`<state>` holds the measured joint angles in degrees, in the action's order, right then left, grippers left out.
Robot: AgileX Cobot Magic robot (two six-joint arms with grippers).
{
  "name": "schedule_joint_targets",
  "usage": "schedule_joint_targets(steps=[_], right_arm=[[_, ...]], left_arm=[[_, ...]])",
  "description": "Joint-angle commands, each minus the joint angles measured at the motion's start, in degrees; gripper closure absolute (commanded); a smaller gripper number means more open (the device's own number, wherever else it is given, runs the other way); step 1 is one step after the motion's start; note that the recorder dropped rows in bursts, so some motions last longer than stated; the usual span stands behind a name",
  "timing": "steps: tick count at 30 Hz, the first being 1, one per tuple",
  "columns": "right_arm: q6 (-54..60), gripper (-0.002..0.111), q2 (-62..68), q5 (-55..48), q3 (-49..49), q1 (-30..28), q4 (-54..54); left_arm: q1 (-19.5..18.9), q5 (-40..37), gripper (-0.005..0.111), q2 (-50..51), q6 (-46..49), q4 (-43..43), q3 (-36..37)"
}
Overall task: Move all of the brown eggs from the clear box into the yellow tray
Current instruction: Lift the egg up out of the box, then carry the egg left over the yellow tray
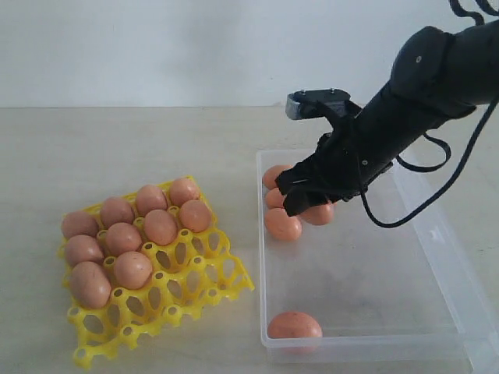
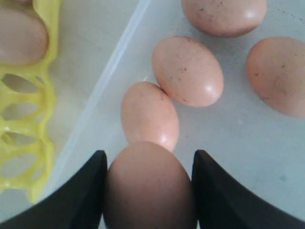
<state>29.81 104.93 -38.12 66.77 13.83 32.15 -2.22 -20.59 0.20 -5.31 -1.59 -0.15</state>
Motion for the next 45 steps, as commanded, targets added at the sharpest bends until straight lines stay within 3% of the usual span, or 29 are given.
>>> schedule_joint_targets(steps=[1, 9, 16, 22, 23, 28, 38, 41, 45], right_arm=[[2.71, 0.108, -7.24, 10.86, -7.90, 0.02, 11.84], [16.59, 0.108, -30.48, 31.09, -22.09, 0.02, 16.28], [33.02, 0.108, -48.36, 23.35, -22.18, 0.02, 16.28], [56.31, 0.108, -52.24, 9.67, -22.18, 0.02, 14.41], [56.02, 0.108, -51.95, 8.20, -22.18, 0.02, 11.62], [38.50, 0.108, -50.34, 7.27, -22.18, 0.02, -10.35], [-19.34, 0.108, -50.33, 21.97, -22.18, 0.02, -64.63], [-34.16, 0.108, -50.43, 29.17, -22.07, 0.02, -68.63], [-58.29, 0.108, -50.43, 41.17, -22.07, 0.02, -65.02]], left_arm=[[-0.18, 0.23, 0.103, -0.20, 0.27, 0.12, 0.15], [-0.18, 0.23, 0.103, -0.20, 0.27, 0.12, 0.15], [-0.18, 0.23, 0.103, -0.20, 0.27, 0.12, 0.15], [-0.18, 0.23, 0.103, -0.20, 0.27, 0.12, 0.15], [-0.18, 0.23, 0.103, -0.20, 0.27, 0.12, 0.15], [-0.18, 0.23, 0.103, -0.20, 0.27, 0.12, 0.15], [-0.18, 0.23, 0.103, -0.20, 0.27, 0.12, 0.15], [-0.18, 0.23, 0.103, -0.20, 0.27, 0.12, 0.15], [-0.18, 0.23, 0.103, -0.20, 0.27, 0.12, 0.15]])
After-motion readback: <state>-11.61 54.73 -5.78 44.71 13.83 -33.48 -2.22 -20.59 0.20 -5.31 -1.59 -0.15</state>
